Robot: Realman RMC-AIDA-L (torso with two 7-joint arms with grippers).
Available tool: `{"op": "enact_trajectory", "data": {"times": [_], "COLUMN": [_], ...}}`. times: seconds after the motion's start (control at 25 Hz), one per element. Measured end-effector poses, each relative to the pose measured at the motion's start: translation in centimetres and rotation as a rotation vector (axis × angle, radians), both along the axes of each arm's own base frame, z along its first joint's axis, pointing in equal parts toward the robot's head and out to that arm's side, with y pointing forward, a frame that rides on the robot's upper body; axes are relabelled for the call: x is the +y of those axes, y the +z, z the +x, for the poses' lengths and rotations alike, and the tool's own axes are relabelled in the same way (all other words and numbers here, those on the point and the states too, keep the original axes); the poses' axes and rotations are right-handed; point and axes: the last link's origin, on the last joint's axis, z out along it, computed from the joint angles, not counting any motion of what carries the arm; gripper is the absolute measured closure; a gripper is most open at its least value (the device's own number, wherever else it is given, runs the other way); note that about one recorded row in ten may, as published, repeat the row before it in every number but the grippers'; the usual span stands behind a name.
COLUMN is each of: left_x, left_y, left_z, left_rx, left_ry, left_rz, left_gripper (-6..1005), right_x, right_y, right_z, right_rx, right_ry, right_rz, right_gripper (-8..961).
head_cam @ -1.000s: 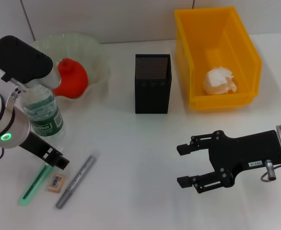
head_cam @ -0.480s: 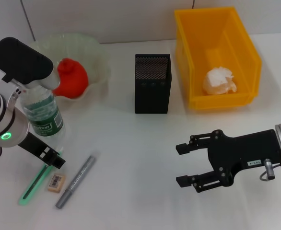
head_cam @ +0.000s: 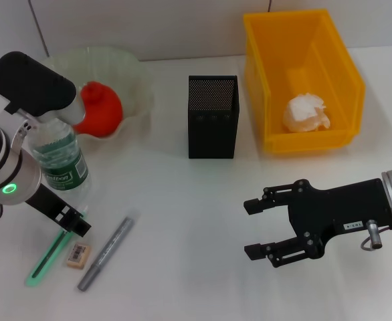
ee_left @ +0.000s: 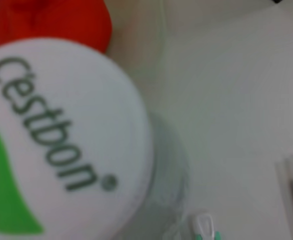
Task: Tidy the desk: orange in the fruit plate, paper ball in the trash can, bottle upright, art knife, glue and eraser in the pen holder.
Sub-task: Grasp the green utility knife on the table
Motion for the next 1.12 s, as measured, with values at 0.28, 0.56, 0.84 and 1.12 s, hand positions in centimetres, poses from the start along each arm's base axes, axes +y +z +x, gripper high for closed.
{"op": "enact_trajectory", "data": {"times": [0.28,0.56,0.84,1.12], "left_x": [-0.03,-0.01,0.04,0.18], "left_y": [0.02,-0.21,-0.43,-0.49], "left_z": [0.10,0.15,0.15,0.23], "left_rx": [0.003,0.001,0.003,0.002], "left_ry": [0.005,0.012,0.018,0.014], "left_rz": [-0.006,-0.015,-0.022,-0.021], "left_gripper": [367,367,368,368], "right_x": [0.01,0.00,-0.02,-0.01], "right_y": [0.00,-0.01,-0.08,-0.12], "right_z": [0.00,0.01,0.01,0.01], "right_rx": [-0.002,-0.002,-0.002,-0.003], "right_ry": [0.008,0.008,0.007,0.007], "right_rz": [0.002,0.002,0.001,0.001], "right_gripper": [187,187,187,187]}}
